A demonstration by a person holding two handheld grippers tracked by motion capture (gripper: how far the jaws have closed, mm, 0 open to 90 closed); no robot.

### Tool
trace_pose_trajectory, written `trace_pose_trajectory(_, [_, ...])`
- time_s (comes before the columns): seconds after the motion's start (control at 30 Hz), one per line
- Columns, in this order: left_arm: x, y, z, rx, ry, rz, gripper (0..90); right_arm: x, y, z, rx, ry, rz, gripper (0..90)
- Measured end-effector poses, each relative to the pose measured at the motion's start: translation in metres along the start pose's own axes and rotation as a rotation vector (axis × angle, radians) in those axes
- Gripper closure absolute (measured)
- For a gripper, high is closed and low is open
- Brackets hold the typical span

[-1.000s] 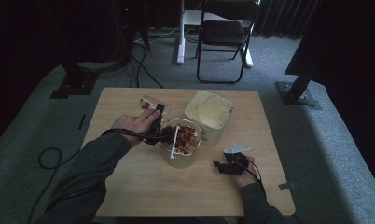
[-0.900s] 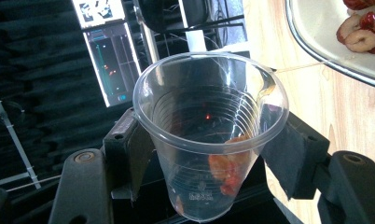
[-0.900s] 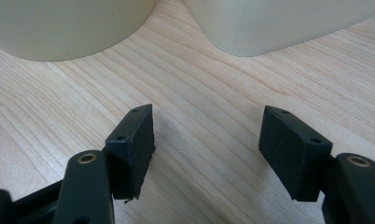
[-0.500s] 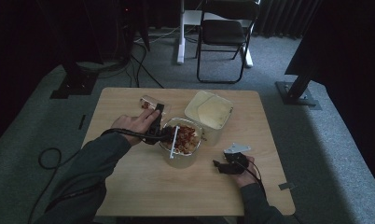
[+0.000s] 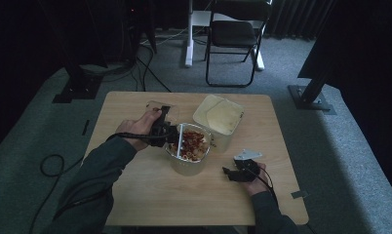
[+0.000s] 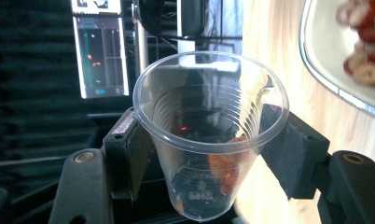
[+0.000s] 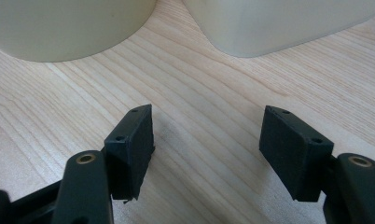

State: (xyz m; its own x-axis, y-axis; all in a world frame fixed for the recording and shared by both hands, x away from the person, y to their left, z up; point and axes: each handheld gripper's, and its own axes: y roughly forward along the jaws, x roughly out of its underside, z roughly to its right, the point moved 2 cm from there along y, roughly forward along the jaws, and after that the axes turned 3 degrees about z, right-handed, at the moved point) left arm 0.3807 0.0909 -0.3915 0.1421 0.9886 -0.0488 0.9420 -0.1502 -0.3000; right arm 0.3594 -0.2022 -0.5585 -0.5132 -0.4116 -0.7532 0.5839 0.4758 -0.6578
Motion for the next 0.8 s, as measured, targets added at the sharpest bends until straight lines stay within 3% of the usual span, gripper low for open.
trace_pose_trajectory(0.27, [0.005, 0.001, -0.013, 0.051, -0.239, 0.071, 36.4, 0.000, 0.000, 0.000, -0.001, -0.001, 0.001, 34.6])
trace_pose_trajectory(0.53, [0.013, 0.004, -0.031, 0.147, -0.568, 0.183, 36.4, 0.000, 0.000, 0.000, 0.000, -0.002, 0.000, 34.6])
trace_pose_trajectory(0.6, [0.014, 0.006, -0.034, 0.171, -0.628, 0.199, 36.4, 0.000, 0.000, 0.000, 0.000, -0.002, 0.000, 34.7])
trace_pose_trajectory(0.8, [0.025, 0.011, -0.052, 0.289, -0.948, 0.303, 36.4, 0.000, 0.000, 0.000, 0.000, -0.002, 0.000, 34.7])
